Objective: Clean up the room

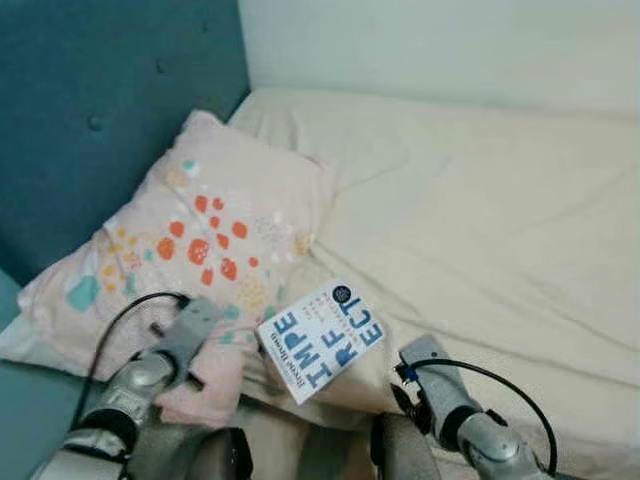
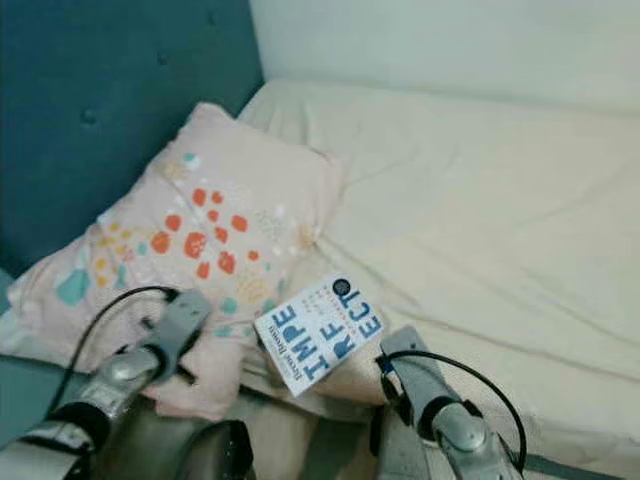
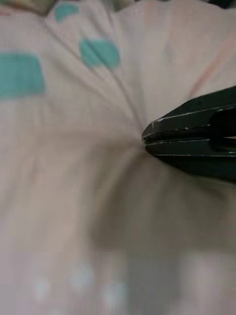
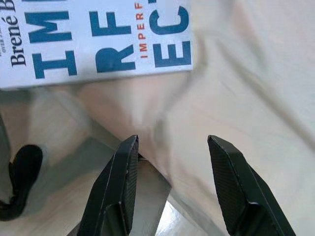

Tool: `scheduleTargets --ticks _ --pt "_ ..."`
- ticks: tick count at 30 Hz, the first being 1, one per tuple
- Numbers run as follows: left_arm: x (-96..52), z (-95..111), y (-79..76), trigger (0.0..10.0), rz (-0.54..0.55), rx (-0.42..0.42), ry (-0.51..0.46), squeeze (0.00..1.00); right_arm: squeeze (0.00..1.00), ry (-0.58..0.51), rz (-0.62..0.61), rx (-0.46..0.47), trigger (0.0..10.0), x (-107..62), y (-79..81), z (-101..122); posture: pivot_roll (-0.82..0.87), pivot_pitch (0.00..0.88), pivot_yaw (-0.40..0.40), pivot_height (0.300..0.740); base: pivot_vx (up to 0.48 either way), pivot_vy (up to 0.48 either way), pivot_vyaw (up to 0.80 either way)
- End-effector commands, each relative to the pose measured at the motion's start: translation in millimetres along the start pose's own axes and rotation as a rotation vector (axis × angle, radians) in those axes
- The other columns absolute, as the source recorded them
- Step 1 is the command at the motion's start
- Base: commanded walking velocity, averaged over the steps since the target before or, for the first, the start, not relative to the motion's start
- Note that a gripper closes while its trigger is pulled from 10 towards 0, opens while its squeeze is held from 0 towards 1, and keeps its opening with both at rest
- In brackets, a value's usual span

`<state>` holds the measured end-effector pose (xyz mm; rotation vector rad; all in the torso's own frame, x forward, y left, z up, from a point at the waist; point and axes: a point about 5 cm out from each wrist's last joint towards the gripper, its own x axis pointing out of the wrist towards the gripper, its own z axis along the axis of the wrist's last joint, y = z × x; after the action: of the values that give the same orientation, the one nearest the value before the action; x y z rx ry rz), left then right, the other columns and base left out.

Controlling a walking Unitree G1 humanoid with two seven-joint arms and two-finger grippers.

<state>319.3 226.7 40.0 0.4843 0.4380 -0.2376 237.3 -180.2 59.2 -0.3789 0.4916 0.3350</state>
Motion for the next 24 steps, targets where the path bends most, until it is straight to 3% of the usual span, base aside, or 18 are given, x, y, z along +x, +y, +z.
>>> scheduleTargets --ticks 1,3,4,5,6,7,10,12,14,20,23,24 --pt "-7.4 -17.5 9.2 0.0 0.027 -0.022 0.068 0.00 0.00 0.009 0.022 0.014 10.0 1.0 5.3 -4.1 -0.09 0.170 0.012 0.599 0.000 0.000 0.00" --pt "-10.2 -30.3 -17.1 0.0 -0.212 -0.216 0.120 0.00 0.00 0.009 0.028 0.015 10.0 3.8 4.6 -3.9 -0.09 0.169 -0.001 0.599 0.000 0.000 0.00" --pt "-10.2 -30.3 -17.1 0.0 -0.212 -0.216 0.120 0.00 0.00 0.009 0.028 0.015 10.0 3.8 4.6 -3.9 -0.09 0.169 -0.001 0.599 0.000 0.000 0.00" --pt "-12.0 -33.8 -35.1 0.0 -0.327 -0.308 0.122 0.00 0.00 0.008 0.034 0.016 10.0 4.8 5.7 -4.3 -0.09 0.167 0.000 0.599 0.000 0.000 0.00" --pt "-12.0 -33.8 -35.1 0.0 -0.327 -0.308 0.122 0.00 0.00 0.008 0.034 0.016 10.0 4.8 5.7 -4.3 -0.09 0.167 0.000 0.599 0.000 0.000 0.00" --pt "-11.1 -30.1 -49.3 10.0 -0.328 -0.381 0.055 0.00 0.00 -0.026 0.041 0.043 10.0 5.1 9.3 -2.3 -0.10 0.164 0.003 0.599 0.000 0.000 0.00" --pt "-9.8 -7.4 -56.3 10.0 -0.190 -0.497 -0.159 0.00 0.00 -0.114 0.020 0.153 10.0 3.9 17.0 4.6 -0.11 0.156 0.005 0.599 0.000 0.000 0.00" --pt "-15.0 0.2 -61.1 10.0 -0.236 -0.495 -0.216 0.00 0.00 -0.138 0.002 0.183 10.0 1.5 19.9 5.5 -0.11 0.155 0.004 0.599 0.000 0.000 0.00" --pt "-18.6 1.2 -63.7 10.0 -0.269 -0.479 -0.231 0.00 0.00 -0.140 -0.003 0.188 10.0 1.0 21.1 4.7 -0.10 0.152 0.004 0.599 0.000 0.000 0.00" --pt "-47.4 -1.1 -72.0 10.0 -0.517 -0.478 -0.296 0.00 0.00 -0.153 -0.015 0.239 10.0 2.1 23.3 4.2 -0.09 0.152 -0.001 0.599 0.000 0.000 0.00" --pt "-54.7 -10.9 -70.1 10.0 -0.559 -0.415 -0.256 0.00 0.00 -0.158 -0.012 0.241 10.0 3.5 23.0 5.5 -0.09 0.154 -0.004 0.599 0.000 0.000 0.00" --pt "-56.8 -23.4 -68.3 10.0 -0.529 -0.321 -0.203 0.00 0.00 -0.167 -0.014 0.248 10.0 4.5 21.8 5.9 -0.09 0.156 -0.007 0.599 0.000 0.000 0.00"
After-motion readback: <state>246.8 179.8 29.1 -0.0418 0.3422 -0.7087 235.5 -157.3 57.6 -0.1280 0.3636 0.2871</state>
